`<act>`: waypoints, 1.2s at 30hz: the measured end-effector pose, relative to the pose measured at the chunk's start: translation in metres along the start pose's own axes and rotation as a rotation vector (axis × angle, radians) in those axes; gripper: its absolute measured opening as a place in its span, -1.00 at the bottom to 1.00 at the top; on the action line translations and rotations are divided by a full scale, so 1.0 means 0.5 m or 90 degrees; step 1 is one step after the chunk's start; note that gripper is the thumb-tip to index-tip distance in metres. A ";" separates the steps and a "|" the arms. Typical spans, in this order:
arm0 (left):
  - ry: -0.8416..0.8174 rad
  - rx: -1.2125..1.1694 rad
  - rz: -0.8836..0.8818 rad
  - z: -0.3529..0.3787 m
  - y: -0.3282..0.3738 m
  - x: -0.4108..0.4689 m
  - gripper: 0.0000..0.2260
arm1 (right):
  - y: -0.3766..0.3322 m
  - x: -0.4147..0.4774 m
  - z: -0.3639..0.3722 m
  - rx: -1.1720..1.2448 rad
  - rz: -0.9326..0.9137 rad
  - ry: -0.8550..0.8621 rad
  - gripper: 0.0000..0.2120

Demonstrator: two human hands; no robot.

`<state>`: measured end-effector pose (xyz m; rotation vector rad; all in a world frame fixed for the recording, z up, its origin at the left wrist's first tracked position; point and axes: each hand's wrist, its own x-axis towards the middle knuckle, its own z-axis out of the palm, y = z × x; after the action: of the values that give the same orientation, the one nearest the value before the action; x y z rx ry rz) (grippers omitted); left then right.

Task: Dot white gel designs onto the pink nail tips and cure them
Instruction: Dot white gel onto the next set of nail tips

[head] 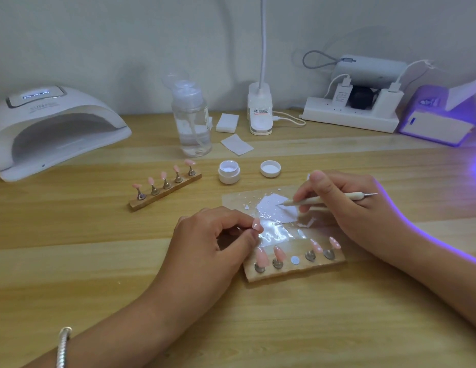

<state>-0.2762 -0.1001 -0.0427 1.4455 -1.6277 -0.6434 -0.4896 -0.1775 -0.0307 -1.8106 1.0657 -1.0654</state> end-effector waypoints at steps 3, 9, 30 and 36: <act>0.007 -0.017 -0.009 0.000 0.001 -0.001 -0.89 | -0.001 -0.002 -0.001 -0.040 -0.022 0.010 -0.59; 0.020 -0.028 0.015 -0.003 0.005 -0.003 -0.84 | 0.001 -0.001 -0.002 -0.051 -0.021 -0.030 -0.61; 0.031 -0.075 0.141 -0.004 0.030 -0.010 -0.94 | -0.093 -0.024 0.020 0.132 -0.135 0.041 -0.71; 0.013 -0.101 0.151 -0.002 0.037 -0.011 -0.89 | -0.103 -0.041 0.038 0.142 -0.118 0.047 -0.64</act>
<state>-0.2852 -0.0909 -0.0284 1.1216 -1.6608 -0.6037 -0.4645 -0.1369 0.0027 -1.7244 0.7962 -1.3153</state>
